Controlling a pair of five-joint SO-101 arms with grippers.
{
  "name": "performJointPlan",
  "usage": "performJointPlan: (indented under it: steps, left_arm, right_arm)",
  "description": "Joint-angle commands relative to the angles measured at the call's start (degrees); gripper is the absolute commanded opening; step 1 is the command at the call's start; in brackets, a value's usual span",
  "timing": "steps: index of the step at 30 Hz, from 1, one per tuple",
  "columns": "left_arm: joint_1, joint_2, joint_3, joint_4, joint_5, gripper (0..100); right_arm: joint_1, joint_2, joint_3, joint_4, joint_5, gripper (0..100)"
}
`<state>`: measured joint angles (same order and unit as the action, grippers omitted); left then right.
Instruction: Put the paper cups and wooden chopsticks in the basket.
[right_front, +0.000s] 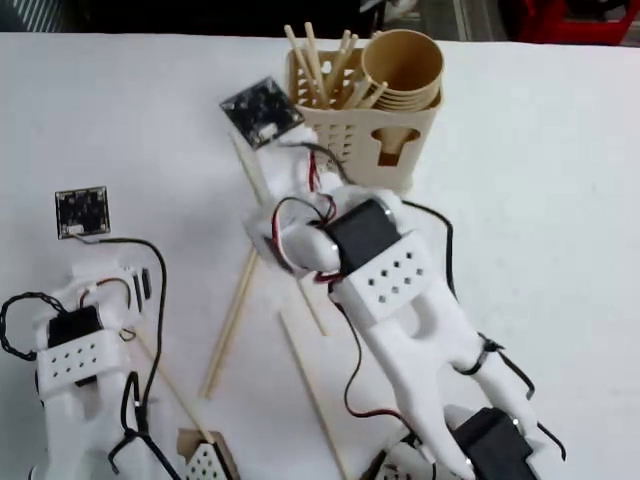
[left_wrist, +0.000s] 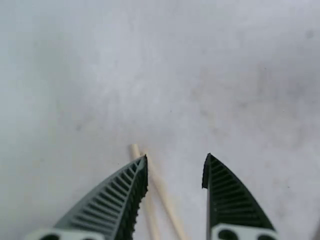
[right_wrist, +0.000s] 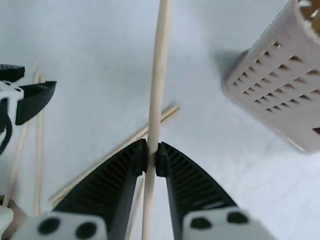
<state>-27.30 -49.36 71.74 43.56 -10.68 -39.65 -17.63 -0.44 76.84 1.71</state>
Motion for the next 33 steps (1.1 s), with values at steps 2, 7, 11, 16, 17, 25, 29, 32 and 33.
performJointPlan:
  steps: [2,7,11,16,17,25,29,32,33]
  left_arm:
    - [-0.5,-1.5,-0.2,-1.2,-0.5,19]
    - [-0.5,-1.5,-0.2,-1.2,-0.5,19]
    - [-0.5,-1.5,-0.2,-1.2,-0.5,19]
    - [-0.5,-1.5,-0.2,-1.2,-0.5,19]
    - [-0.5,-1.5,-0.2,-1.2,-0.5,19]
    - [-0.5,-1.4,-0.2,-1.2,-0.5,19]
    - [-0.5,-1.4,-0.2,-1.3,-0.5,19]
    - [-0.5,-1.4,-0.2,-1.3,-0.5,19]
    - [-0.5,-1.4,-0.2,-1.3,-0.5,19]
  right_arm:
    - [2.6,-2.2,-10.8,-3.6,0.2,1.8]
    - [6.8,-0.7,-16.1,-16.2,0.5,1.8]
    - [10.5,1.4,-16.4,-30.5,0.6,1.8]
    - [14.8,6.0,-16.4,-44.6,0.6,1.8]
    - [15.5,7.2,-16.4,-46.5,0.7,1.8]
    - [20.4,18.5,-16.4,-56.4,0.7,1.8]
    - [20.9,21.9,-16.4,-56.5,0.7,2.2]
    - [20.6,22.6,-16.4,-54.6,0.7,5.8]
    - [20.5,22.6,-16.4,-53.5,0.7,9.0]
